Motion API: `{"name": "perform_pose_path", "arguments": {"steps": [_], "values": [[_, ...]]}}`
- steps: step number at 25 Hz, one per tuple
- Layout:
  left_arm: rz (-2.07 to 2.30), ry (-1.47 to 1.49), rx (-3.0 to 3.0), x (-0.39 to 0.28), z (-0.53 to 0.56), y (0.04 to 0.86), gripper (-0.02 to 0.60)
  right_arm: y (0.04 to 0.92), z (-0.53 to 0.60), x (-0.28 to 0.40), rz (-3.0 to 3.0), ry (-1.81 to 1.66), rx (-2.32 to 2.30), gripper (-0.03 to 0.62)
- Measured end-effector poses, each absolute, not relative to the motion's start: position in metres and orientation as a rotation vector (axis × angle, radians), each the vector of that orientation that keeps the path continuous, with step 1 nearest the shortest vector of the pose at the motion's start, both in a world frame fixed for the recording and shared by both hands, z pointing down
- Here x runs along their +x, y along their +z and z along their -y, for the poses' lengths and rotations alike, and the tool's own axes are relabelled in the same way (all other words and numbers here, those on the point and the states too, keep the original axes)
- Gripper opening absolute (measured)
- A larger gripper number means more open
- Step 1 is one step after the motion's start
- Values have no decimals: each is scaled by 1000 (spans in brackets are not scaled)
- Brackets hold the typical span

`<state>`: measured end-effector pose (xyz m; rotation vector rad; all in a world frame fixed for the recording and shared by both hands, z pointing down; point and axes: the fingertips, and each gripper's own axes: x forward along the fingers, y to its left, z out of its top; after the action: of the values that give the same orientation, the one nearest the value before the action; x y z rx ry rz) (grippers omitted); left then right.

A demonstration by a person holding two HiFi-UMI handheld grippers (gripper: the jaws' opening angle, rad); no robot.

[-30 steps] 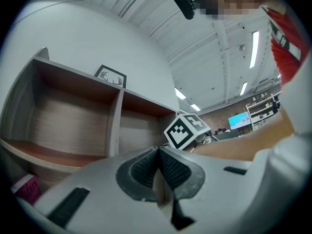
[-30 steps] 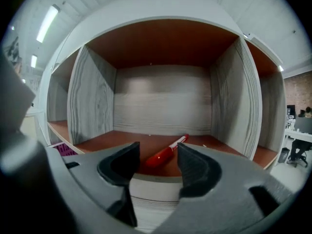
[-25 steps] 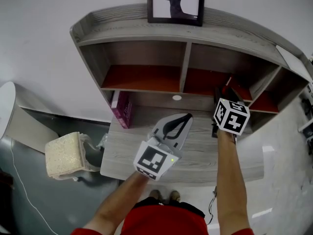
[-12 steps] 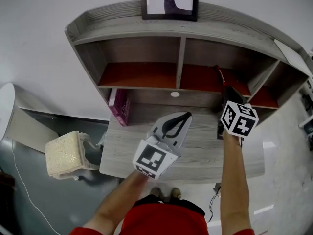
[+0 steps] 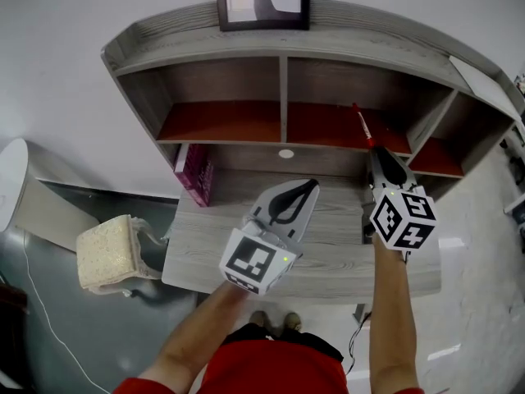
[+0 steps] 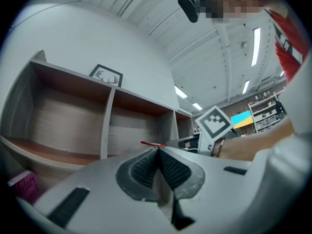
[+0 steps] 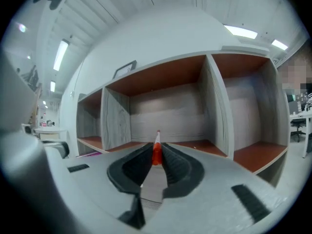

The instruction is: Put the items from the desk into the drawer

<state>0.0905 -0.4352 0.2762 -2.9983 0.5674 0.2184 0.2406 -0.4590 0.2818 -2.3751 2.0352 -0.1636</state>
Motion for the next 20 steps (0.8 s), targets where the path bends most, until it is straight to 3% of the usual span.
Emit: {"name": "perform_pose_path", "arguments": {"steps": [20], "values": [[-803, 202, -2918, 77, 332, 277, 8, 273, 301, 159, -2374, 111, -2011, 57]]}}
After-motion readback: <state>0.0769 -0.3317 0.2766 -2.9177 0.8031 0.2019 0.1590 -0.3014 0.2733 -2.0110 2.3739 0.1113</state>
